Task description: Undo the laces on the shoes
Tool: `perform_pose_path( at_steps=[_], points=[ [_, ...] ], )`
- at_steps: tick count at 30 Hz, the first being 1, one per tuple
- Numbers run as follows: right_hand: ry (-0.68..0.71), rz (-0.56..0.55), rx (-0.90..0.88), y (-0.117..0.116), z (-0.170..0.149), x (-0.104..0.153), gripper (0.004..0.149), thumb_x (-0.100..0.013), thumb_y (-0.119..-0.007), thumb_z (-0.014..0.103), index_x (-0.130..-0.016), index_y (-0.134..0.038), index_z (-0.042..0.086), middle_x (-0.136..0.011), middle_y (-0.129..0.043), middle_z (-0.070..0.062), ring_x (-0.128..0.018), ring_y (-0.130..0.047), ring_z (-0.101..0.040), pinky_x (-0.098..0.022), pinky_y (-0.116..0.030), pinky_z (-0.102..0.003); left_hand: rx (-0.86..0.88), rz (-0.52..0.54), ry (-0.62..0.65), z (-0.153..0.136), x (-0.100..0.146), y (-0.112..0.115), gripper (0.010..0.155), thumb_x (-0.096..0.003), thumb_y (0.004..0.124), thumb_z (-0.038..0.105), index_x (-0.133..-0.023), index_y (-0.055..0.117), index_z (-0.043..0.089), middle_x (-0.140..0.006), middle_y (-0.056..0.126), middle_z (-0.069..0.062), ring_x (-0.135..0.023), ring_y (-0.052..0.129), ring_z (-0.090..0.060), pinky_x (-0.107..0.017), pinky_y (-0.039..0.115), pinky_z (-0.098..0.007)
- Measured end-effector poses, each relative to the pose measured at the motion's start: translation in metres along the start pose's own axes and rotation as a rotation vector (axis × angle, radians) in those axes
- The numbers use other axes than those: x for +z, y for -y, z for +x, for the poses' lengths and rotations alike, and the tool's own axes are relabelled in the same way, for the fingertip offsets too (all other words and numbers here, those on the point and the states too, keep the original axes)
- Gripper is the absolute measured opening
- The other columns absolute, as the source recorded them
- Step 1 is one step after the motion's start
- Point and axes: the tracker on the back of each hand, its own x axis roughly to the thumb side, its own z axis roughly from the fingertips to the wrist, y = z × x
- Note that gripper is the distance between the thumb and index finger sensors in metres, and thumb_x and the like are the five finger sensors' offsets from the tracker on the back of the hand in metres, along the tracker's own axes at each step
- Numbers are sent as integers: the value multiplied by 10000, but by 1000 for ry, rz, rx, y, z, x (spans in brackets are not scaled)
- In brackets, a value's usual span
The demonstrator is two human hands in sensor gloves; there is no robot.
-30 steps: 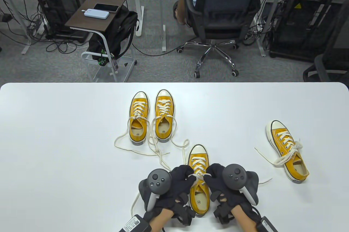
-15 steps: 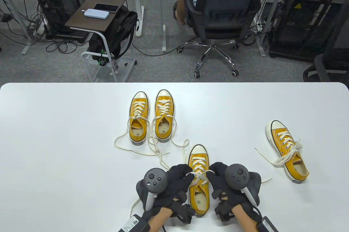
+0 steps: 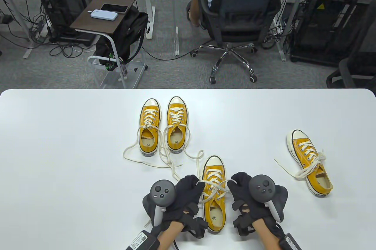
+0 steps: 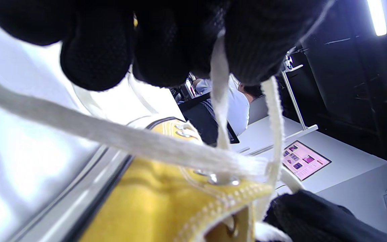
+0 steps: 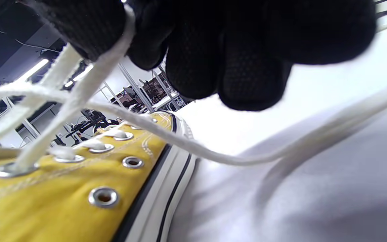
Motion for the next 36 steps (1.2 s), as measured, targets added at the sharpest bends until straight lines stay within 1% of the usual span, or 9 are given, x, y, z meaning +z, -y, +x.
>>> perform_pose_path(
  at_steps=[3,6,10,14,19,23,28,33,36],
  points=[
    [-8,5,-9,1,-1,-1,410,-461,-795,357,-832,-742,192,-755,-908,-161,-491,-977,-381,-240,-864,-438,-7,14,-10,0,-1,-1,413,-478,768,381,-873,797,262,-879,857,-87,-667,928,-371,-455,810,-504],
    [-18,13,-17,3,-2,-2,399,-459,-808,312,-834,-755,184,-743,-919,-155,-480,-978,-379,-230,-861,-435,-1,28,-8,0,-1,-4,426,-469,788,356,-883,771,260,-891,837,-82,-679,920,-369,-460,808,-503],
    [-42,-9,-20,6,-7,-3,408,-434,-836,382,-793,-756,205,-720,-927,-143,-467,-984,-369,-227,-865,-431,14,47,-16,-3,-3,-8,412,-459,794,462,-823,808,269,-857,869,-74,-666,931,-373,-454,812,-504],
    [-73,-41,-42,11,-14,-4,385,-440,-807,451,-751,-771,227,-723,-930,-154,-462,-986,-375,-226,-864,-428,17,66,-37,-8,-5,-14,382,-467,774,498,-762,870,276,-822,911,-74,-648,944,-384,-446,815,-510],
    [-94,-48,-69,15,-18,-6,408,-465,-797,328,-844,-749,184,-758,-917,-160,-472,-982,-376,-232,-860,-437,25,79,-57,-10,-6,-17,426,-481,757,370,-891,763,254,-927,810,-101,-703,905,-386,-472,798,-511],
    [-116,-41,-77,16,-23,-8,407,-449,-824,357,-815,-758,193,-743,-925,-155,-467,-984,-374,-231,-860,-438,32,75,-67,-13,-8,-19,429,-480,756,384,-889,756,253,-924,809,-97,-706,904,-384,-474,798,-508],
    [-153,-70,-105,21,-31,-9,395,-435,-828,426,-767,-775,219,-725,-936,-152,-455,-987,-372,-228,-862,-433,25,122,-86,-17,-9,-27,398,-469,757,500,-777,841,262,-872,872,-94,-669,931,-388,-453,810,-511],
    [-165,-73,-126,23,-32,-10,423,-465,-797,333,-855,-742,178,-766,-915,-164,-469,-982,-374,-235,-860,-435,33,120,-99,-20,-9,-28,424,-486,743,389,-886,765,250,-934,806,-104,-708,904,-389,-473,800,-508],
    [-177,-66,-126,25,-35,-11,399,-460,-808,324,-832,-774,184,-741,-936,-154,-465,-985,-374,-235,-860,-439,60,116,-102,-22,-11,-29,430,-480,749,348,-898,745,249,-943,790,-103,-720,898,-379,-480,799,-501]
  ],
)
